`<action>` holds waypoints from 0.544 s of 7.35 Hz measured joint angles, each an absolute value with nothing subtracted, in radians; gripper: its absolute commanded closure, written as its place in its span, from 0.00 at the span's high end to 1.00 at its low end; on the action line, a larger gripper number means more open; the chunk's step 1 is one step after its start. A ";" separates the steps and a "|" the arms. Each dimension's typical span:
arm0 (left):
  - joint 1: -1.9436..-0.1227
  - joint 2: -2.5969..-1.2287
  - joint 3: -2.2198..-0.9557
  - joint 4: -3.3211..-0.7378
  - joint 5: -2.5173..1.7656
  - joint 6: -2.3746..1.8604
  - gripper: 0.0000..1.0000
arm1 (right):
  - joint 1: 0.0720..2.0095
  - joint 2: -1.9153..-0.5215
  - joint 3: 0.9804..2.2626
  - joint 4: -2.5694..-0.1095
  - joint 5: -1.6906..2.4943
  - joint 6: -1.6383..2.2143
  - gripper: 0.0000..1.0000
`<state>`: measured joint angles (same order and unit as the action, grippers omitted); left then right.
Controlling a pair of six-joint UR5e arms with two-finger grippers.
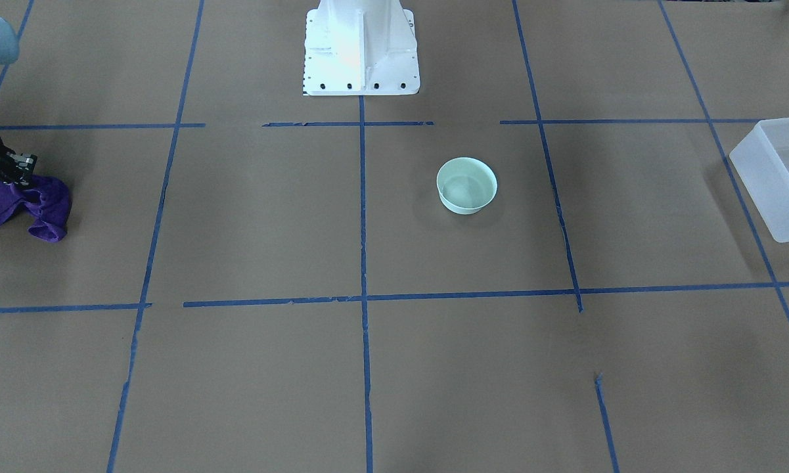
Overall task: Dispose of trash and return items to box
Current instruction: 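Drop the yellow cup into the clear bin while the right gripper grasps the purple cloth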
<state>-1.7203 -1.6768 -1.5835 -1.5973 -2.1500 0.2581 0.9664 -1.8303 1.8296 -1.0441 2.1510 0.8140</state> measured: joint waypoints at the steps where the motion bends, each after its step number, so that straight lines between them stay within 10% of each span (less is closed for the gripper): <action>1: -1.727 -1.672 -1.553 -1.629 -2.133 0.264 0.00 | 1.010 -1.830 1.885 -1.109 2.166 0.794 0.00; 4: -1.730 -1.592 -1.527 -1.657 -2.127 0.262 0.00 | 1.251 -1.715 2.069 -1.581 2.183 0.468 0.00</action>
<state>-1.7300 -1.5915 -1.5273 -1.6572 -2.1272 0.2615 1.2513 -1.7151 2.0693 -1.5809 2.1835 0.4678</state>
